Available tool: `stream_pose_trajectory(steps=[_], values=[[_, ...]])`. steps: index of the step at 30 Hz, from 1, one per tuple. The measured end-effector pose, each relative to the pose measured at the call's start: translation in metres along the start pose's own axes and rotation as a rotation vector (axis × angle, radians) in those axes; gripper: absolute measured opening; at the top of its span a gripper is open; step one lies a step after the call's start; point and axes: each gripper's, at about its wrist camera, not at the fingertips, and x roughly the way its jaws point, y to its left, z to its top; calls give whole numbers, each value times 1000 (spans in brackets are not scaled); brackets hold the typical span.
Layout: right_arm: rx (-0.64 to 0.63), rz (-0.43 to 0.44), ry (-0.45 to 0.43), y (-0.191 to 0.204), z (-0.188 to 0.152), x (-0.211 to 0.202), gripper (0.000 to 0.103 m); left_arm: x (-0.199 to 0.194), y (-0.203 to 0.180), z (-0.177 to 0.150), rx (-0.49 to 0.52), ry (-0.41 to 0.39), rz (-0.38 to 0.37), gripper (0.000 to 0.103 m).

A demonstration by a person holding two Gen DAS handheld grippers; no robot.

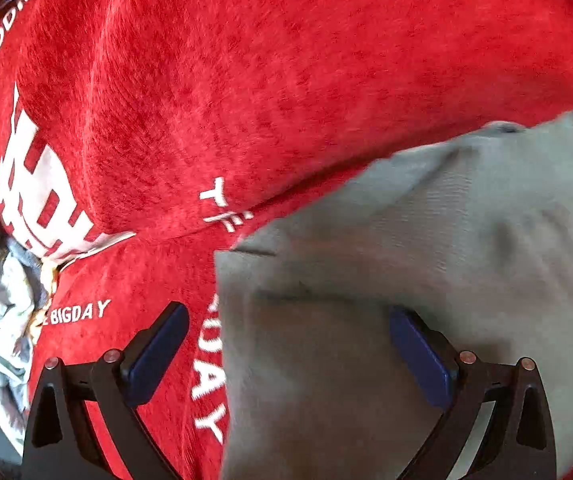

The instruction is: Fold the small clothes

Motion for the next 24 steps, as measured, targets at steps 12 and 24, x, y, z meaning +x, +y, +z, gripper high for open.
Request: stream_pose_trajectory(steps=[12,24], values=[[64,52,32,-12,-25,3,65,37,144,-49,-610,231,-203,102],[287,348,90,-66,-76,-19,70,20,85,-70,-388,259,-498,102]])
